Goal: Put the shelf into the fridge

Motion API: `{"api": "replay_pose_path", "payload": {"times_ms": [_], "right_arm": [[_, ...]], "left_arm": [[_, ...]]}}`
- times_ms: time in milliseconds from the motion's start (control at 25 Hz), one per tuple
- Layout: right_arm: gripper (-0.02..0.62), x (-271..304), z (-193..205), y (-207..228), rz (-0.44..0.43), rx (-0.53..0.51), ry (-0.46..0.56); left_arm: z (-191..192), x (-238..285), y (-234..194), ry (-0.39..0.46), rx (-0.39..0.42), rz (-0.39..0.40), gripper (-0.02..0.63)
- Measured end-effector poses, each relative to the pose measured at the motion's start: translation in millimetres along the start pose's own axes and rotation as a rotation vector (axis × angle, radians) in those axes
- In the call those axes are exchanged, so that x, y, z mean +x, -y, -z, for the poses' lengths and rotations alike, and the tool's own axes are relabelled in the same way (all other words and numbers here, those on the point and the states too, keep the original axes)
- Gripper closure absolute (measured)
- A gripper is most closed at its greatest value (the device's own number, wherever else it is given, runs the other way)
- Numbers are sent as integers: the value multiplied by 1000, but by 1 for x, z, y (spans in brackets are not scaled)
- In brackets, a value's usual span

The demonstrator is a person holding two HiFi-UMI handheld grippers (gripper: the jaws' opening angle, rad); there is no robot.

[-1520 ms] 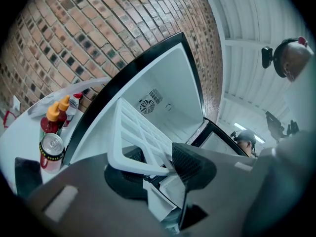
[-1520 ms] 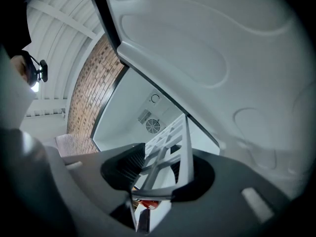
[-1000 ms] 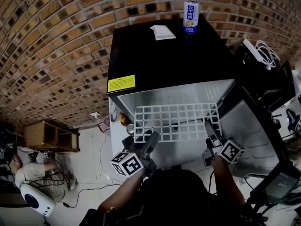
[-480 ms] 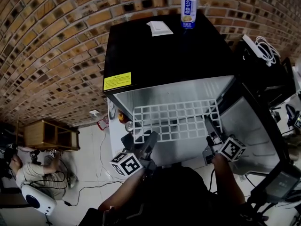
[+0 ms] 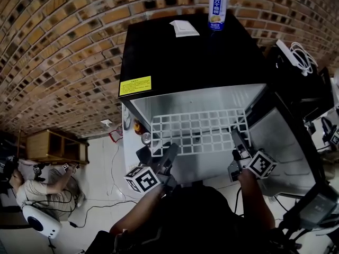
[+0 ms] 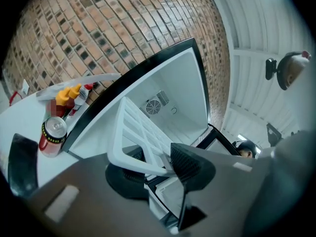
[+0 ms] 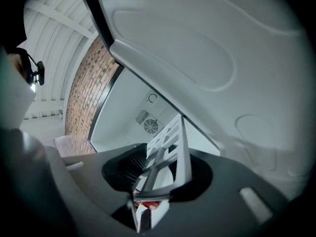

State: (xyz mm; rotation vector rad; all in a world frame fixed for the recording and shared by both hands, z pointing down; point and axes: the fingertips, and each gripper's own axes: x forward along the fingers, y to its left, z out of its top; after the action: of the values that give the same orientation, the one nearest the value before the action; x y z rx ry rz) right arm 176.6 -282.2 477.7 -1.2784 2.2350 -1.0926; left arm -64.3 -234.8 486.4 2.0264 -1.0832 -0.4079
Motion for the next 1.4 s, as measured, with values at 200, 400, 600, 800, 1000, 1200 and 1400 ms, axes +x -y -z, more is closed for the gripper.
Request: {"api": "replay_pose_path", "payload": {"times_ms": [200, 400, 600, 800, 1000, 1200, 1400], "right_arm": [[458, 2, 0, 5, 18, 23, 5], [459, 3, -4, 11, 67, 54, 35], [456, 3, -5, 15, 92, 80, 58], [449, 3, -10, 17, 136, 89, 77], [451, 3, -8, 17, 125, 111, 72], [469, 1, -9, 10, 120, 99, 71], [471, 1, -5, 16, 122, 127, 74]], "left_arm": [[1, 1, -3, 5, -5, -1, 483], [-1, 1, -2, 18, -10, -6, 486], [-2, 3, -5, 36, -20, -28, 492], [-4, 3, -3, 35, -20, -34, 491], [0, 3, -4, 39, -48, -32, 497], [-4, 2, -1, 60, -72, -29, 503], [-4, 1, -3, 57, -72, -32, 506]]}}
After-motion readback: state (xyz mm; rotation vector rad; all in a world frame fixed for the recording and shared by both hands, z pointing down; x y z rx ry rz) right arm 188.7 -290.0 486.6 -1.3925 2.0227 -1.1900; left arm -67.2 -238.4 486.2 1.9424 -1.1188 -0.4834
